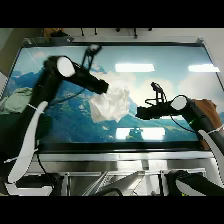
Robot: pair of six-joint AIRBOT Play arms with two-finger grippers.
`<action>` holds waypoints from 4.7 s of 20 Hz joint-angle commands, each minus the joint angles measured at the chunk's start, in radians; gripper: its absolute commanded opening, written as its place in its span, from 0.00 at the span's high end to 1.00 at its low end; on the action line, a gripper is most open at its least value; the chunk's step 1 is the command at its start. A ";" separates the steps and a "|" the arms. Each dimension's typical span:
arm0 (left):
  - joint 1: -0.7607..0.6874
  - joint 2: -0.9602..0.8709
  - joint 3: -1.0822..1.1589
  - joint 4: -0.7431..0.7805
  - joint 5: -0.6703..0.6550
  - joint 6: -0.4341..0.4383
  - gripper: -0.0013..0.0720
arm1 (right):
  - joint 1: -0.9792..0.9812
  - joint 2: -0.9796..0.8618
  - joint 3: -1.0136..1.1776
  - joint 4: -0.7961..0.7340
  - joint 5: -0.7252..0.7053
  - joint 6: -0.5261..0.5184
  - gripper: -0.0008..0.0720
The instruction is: Fold the shirts.
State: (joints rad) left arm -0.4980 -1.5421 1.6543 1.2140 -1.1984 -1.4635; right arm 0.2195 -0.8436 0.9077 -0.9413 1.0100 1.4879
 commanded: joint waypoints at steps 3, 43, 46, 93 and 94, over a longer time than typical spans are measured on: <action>-0.101 0.005 -0.165 0.016 0.091 -0.137 0.01 | -0.053 0.026 0.039 -0.001 0.108 -0.033 0.44; 0.367 0.537 -0.024 -0.630 -0.004 0.201 0.95 | -0.288 0.075 0.736 0.629 0.206 -0.557 0.96; 0.327 0.626 0.053 -0.562 -0.008 0.171 0.95 | -0.287 0.134 0.784 0.627 0.231 -0.557 0.96; 0.078 -0.026 -0.634 -0.428 0.286 0.118 0.95 | 0.051 -0.328 -0.129 0.689 -0.220 -0.731 0.96; 0.090 -0.017 -0.603 -0.428 0.254 0.121 0.95 | 0.042 -0.326 -0.106 0.704 -0.206 -0.741 0.96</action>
State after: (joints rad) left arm -0.4179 -1.5597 0.9871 0.7956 -0.8814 -1.3571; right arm 0.2619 -1.1698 0.7803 -0.3141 0.8272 0.7921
